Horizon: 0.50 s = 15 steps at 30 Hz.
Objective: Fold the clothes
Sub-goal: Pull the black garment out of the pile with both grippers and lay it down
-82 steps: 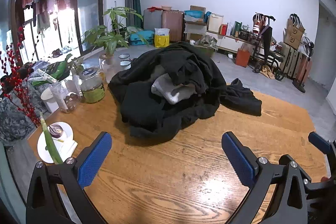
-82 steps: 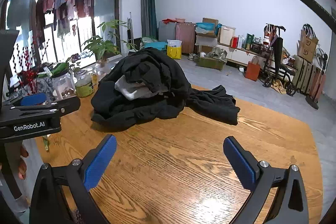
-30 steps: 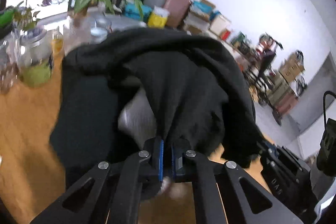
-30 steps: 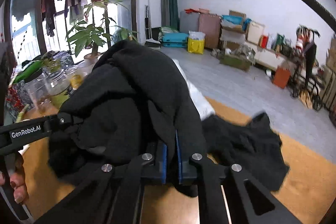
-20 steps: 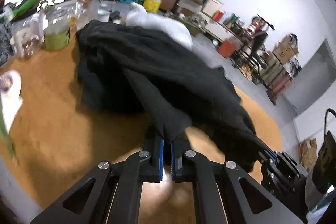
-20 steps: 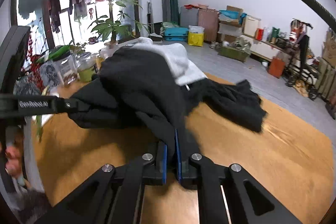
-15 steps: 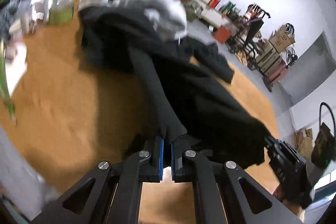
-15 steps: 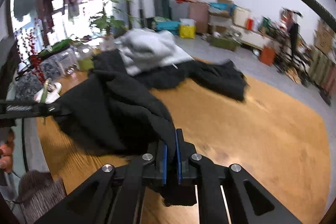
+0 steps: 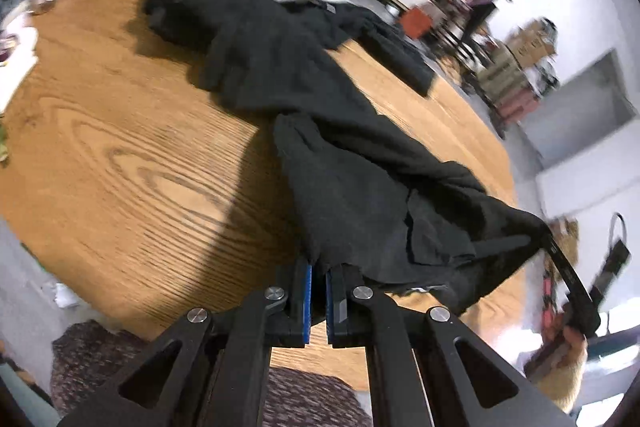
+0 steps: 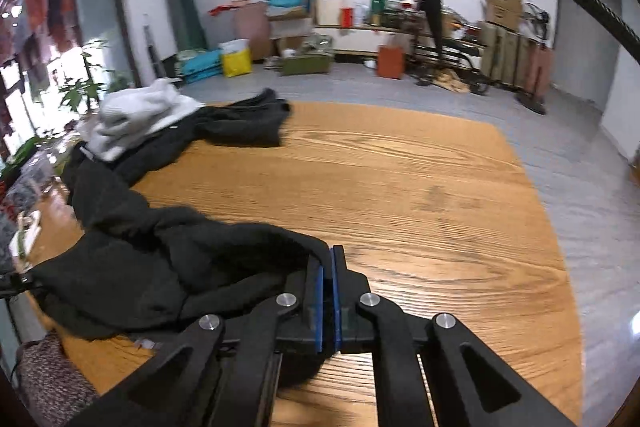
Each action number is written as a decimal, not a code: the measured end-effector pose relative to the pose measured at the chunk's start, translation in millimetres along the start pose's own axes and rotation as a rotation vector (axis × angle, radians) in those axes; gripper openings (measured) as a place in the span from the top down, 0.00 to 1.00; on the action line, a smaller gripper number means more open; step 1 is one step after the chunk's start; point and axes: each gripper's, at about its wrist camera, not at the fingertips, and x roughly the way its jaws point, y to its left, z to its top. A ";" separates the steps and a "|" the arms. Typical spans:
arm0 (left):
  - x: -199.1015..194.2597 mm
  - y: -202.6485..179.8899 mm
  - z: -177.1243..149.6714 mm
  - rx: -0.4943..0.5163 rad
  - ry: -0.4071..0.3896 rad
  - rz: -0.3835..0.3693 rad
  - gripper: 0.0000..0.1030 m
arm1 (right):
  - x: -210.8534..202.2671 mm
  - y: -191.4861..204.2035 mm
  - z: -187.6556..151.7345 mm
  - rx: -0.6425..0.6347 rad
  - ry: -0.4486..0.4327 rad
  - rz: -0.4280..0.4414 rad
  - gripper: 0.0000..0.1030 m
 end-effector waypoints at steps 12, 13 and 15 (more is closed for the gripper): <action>33.5 3.6 9.1 -0.026 0.092 0.026 0.95 | 3.2 -109.2 -27.8 0.181 0.091 -0.311 0.92; 34.1 4.0 12.8 -0.030 0.085 0.033 0.95 | 1.9 -112.0 -33.2 0.187 0.097 -0.310 0.92; 31.3 3.8 21.7 -0.032 0.052 0.038 0.95 | -3.6 -114.6 -39.3 0.173 0.095 -0.348 0.92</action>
